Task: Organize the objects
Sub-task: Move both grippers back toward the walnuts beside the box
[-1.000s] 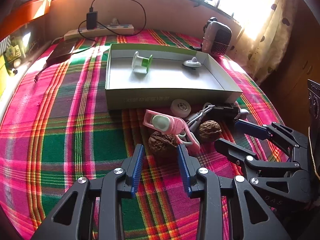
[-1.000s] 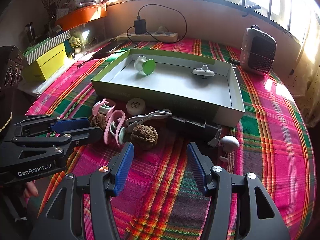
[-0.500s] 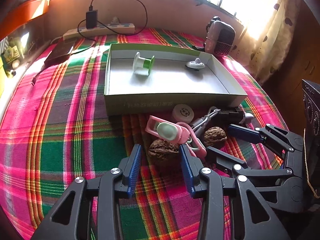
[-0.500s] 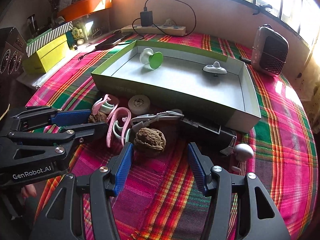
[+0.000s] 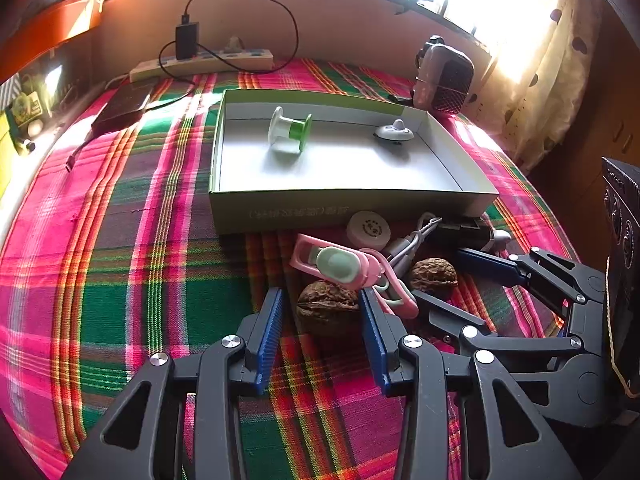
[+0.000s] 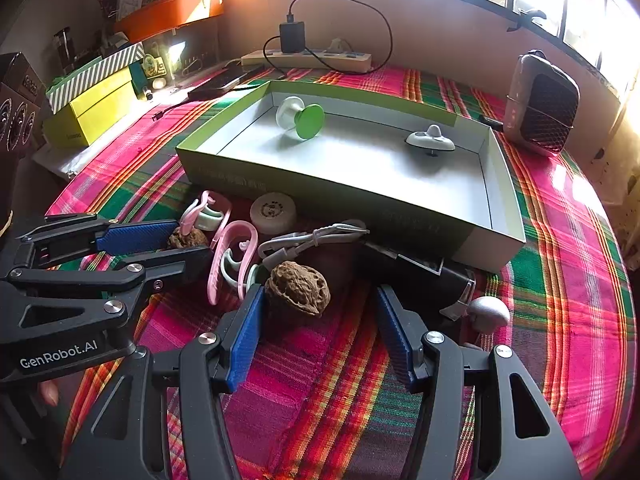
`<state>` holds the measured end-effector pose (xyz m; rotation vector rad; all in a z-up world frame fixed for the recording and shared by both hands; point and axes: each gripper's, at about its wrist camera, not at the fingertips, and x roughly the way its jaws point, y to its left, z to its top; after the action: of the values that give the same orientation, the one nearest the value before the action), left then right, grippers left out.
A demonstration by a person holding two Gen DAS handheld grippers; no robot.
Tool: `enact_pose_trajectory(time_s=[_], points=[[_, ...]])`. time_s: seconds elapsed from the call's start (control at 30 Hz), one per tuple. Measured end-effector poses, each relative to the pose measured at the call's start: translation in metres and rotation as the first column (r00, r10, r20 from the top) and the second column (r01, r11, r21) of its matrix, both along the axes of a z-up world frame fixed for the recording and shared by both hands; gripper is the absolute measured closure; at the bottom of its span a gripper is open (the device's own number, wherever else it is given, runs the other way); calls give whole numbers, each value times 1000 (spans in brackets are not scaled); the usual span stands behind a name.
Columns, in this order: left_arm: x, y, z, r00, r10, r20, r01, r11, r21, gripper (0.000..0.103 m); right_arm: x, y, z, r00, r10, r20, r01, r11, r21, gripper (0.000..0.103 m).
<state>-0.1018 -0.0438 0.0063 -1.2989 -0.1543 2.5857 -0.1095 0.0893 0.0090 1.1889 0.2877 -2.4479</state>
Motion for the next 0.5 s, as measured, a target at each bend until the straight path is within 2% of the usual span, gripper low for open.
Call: enact_pose_trajectory(time_s=[0.23, 0.3, 0.43, 0.5], points=[[1, -1, 1, 1000, 10, -4, -10, 1000, 2, 67, 0, 0, 0, 1000, 0, 0, 0, 1000, -1, 46], [1, -1, 1, 1000, 16, -6, -16, 1000, -15, 73, 0, 0, 0, 1000, -1, 0, 1, 1000, -3, 47], [2, 0, 1, 1000, 15, -11, -15, 999, -30, 74, -1, 5, 1, 1000, -20, -1, 20, 1000, -14, 60], [2, 0, 0, 1000, 14, -13, -15, 999, -34, 74, -2, 7, 2, 1000, -23, 0, 23, 1000, -20, 62]])
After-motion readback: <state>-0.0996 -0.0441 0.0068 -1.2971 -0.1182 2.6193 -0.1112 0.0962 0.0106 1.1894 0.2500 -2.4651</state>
